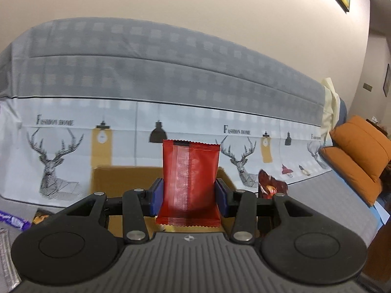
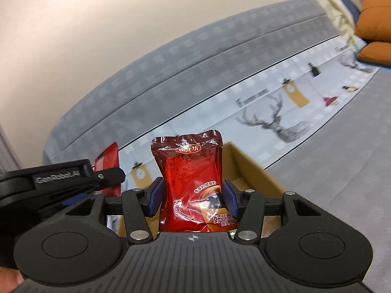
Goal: Organize snacks
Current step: 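Carry both red packets over the box and open both tools to drop them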
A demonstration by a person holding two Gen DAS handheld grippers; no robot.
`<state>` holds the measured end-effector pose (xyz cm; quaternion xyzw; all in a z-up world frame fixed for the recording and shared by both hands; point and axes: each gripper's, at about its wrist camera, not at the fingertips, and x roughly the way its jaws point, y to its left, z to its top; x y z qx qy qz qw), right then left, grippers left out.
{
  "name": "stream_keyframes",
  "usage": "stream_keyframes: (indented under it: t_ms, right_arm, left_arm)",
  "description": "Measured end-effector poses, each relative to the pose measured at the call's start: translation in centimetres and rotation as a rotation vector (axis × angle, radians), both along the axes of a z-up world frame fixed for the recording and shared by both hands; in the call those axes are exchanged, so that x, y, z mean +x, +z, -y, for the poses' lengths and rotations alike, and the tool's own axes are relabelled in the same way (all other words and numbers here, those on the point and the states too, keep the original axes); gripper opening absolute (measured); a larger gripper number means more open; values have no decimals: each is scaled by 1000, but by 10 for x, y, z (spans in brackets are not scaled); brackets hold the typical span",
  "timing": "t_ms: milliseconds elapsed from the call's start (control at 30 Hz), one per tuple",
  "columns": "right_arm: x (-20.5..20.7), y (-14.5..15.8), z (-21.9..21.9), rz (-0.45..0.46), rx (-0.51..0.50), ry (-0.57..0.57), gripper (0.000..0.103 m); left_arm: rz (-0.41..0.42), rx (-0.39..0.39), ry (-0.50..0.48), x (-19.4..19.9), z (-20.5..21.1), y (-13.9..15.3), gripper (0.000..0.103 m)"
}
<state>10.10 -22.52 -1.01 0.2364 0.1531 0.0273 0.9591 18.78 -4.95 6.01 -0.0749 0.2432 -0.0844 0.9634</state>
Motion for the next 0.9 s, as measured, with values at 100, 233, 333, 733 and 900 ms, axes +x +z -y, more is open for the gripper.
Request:
stream_keyframes:
  t_ms: [100, 233, 333, 733, 900]
  right_arm:
    - [0, -2, 7, -5, 9, -32, 54]
    - [2, -4, 8, -14, 7, -36, 57]
    - [5, -4, 4, -28, -22, -55, 65]
    - [9, -6, -12, -40, -79, -67, 71]
    - [2, -4, -34, -14, -130, -38, 71]
  left_arm:
    - [9, -9, -7, 12, 8, 4, 49]
    - [15, 6, -25, 26, 15, 11, 51]
    - [28, 9, -45, 32, 15, 21, 58]
    - [124, 25, 13, -31, -50, 44, 44]
    - [147, 61, 86, -92, -129, 46, 23]
